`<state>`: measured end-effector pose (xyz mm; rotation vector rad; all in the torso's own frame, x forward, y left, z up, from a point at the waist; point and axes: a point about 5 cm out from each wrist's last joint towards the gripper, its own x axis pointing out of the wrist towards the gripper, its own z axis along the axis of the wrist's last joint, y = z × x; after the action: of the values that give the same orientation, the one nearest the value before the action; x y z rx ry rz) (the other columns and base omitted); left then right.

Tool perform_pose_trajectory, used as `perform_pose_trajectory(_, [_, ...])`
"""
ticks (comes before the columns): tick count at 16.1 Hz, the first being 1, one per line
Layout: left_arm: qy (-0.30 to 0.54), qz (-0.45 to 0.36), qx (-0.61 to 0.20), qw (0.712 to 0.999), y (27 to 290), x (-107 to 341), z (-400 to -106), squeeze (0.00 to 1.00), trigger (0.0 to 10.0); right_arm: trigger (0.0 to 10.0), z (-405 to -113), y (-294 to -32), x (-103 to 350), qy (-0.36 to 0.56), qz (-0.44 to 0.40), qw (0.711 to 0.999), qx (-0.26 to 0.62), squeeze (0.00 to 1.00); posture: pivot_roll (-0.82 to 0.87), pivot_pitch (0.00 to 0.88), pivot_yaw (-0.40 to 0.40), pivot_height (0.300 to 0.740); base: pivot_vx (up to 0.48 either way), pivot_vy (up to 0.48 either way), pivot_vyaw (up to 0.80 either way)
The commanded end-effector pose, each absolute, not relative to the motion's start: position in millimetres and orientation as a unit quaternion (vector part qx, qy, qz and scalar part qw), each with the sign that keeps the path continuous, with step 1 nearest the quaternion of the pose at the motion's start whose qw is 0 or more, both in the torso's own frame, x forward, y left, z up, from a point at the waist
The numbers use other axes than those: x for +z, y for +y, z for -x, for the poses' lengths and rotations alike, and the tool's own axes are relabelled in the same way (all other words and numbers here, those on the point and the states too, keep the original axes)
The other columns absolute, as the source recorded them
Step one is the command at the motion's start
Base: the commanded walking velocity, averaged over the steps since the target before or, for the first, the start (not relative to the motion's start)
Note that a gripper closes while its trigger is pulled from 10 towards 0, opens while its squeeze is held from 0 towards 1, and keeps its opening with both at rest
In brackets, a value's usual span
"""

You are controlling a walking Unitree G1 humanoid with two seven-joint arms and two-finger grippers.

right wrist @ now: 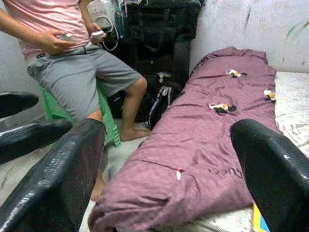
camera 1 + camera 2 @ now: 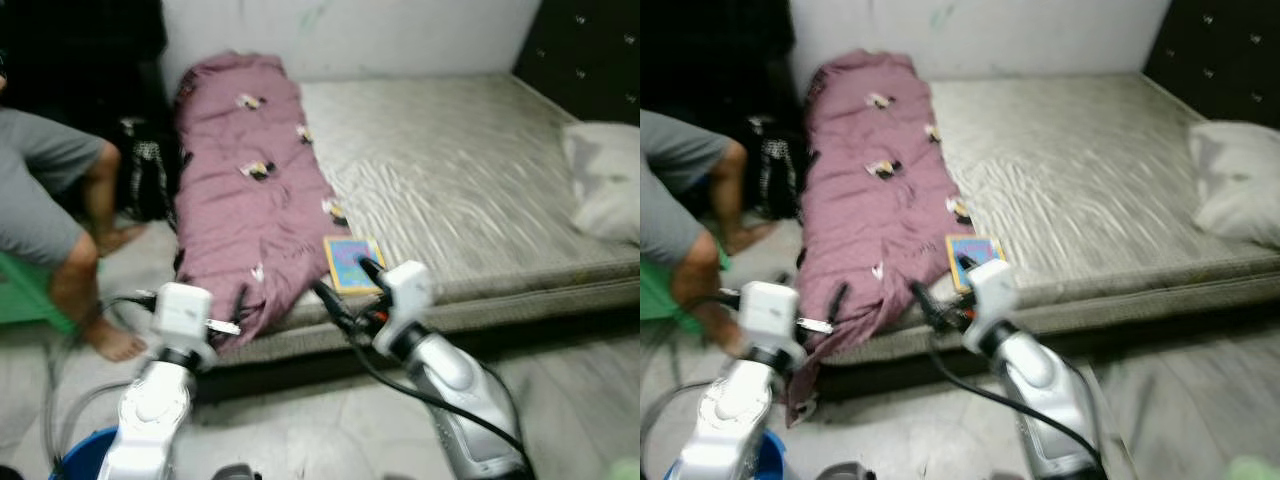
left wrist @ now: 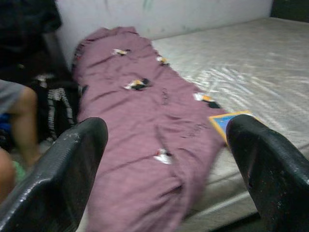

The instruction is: Clean up the room

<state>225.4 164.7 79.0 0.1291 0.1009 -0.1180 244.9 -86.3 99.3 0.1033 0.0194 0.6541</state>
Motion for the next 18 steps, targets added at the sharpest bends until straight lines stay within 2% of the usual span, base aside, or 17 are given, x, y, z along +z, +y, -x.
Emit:
perform_pose_trajectory(1, [0.043, -0.059, -0.073, 0.995, 156.7, 81.4, -227.6, 0.0, 10.0, 10.0, -246.8, -96.1, 99.0, 0.011, -0.045, 0.952, 0.304, 0.0, -0.03, 0.0, -0.01, 0.74, 0.0, 0.349, 0.0])
perform_pose_trajectory(7, [0.029, -0.044, -0.111, 0.992, 149.8, 85.0, -225.4, 0.0, 10.0, 10.0, -248.9, -96.1, 95.5, 0.03, -0.043, 0.953, 0.298, 0.0, -0.03, 0.0, -0.01, 0.74, 0.0, 0.0, 0.0])
perform_pose_trajectory(10, [0.027, -0.034, -0.121, 0.992, 148.5, 85.3, -224.3, 0.0, 10.0, 10.0, -256.2, -100.2, 96.4, 0.007, 0.015, 0.959, 0.284, 0.0, -0.03, 0.0, -0.014, 0.74, 0.0, 0.0, 0.0])
perform_pose_trajectory(14, [0.025, -0.026, -0.127, 0.991, 148.0, 86.2, -223.2, 0.0, 10.0, 10.0, -258.1, -119.8, 93.3, 0.021, -0.014, 0.971, 0.239, 0.0, -0.03, 0.0, -0.017, 0.74, 0.278, 0.0, 0.0])
perform_pose_trajectory(15, [0.026, -0.026, -0.128, 0.991, 147.1, 85.4, -222.5, 0.0, 10.0, 10.0, -258.0, -125.5, 88.2, 0.058, -0.082, 0.968, 0.231, 0.0, -0.03, 0.0, -0.017, 0.74, 0.292, 0.0, 0.0])
perform_pose_trajectory(18, [0.027, -0.024, -0.13, 0.991, 147.3, 85.2, -223.4, 0.0, 10.0, 10.0, -257.7, -127.8, 83.9, 0.051, -0.064, 0.97, 0.227, 0.0, -0.03, 0.0, -0.013, 0.74, 0.287, 0.0, 0.0])
